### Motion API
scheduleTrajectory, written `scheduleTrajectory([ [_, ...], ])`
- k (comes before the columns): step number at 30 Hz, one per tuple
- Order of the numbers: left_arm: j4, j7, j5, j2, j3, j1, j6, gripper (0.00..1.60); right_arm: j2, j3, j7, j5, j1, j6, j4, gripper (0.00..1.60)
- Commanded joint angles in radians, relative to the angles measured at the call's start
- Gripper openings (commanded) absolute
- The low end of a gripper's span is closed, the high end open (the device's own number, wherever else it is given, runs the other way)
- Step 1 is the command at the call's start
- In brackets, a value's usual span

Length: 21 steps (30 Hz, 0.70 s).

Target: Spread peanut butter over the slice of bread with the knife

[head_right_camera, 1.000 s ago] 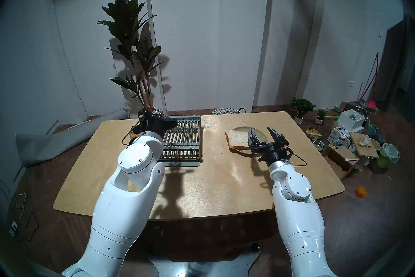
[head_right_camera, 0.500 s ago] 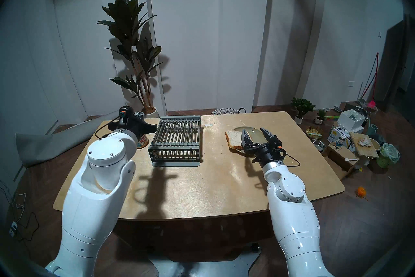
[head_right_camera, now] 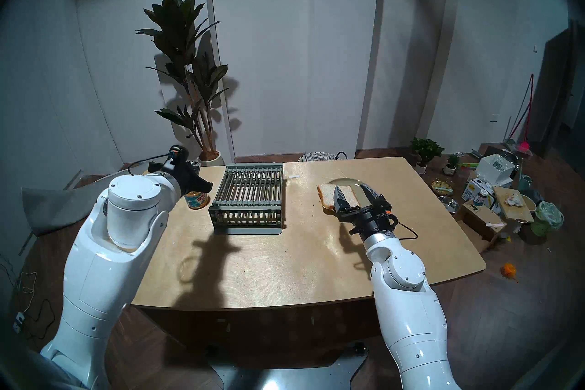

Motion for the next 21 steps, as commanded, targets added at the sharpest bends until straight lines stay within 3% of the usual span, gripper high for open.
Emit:
scheduleTrajectory([
  [1, 0.007, -0.080, 0.059, 0.104, 0.025, -0.102, 0.006, 0.00, -0.003, 0.002, -0.009, -0.004, -0.002, -0.006, -0.037, 1.60],
  [3, 0.029, -0.099, 0.044, 0.129, 0.045, -0.133, 0.013, 0.00, -0.003, 0.002, -0.012, -0.005, -0.004, -0.005, -0.038, 1.60],
  [7, 0.042, -0.116, 0.097, 0.175, 0.096, -0.162, 0.024, 0.00, -0.003, -0.003, -0.016, -0.006, -0.006, -0.004, -0.038, 1.60],
  [13, 0.067, -0.125, 0.159, 0.208, 0.165, -0.206, 0.038, 0.00, -0.004, -0.010, -0.023, -0.007, -0.006, -0.004, -0.038, 1.60],
  [21, 0.100, -0.179, 0.162, 0.224, 0.207, -0.241, 0.043, 0.00, -0.002, -0.016, -0.032, -0.008, -0.005, -0.005, -0.034, 1.60],
])
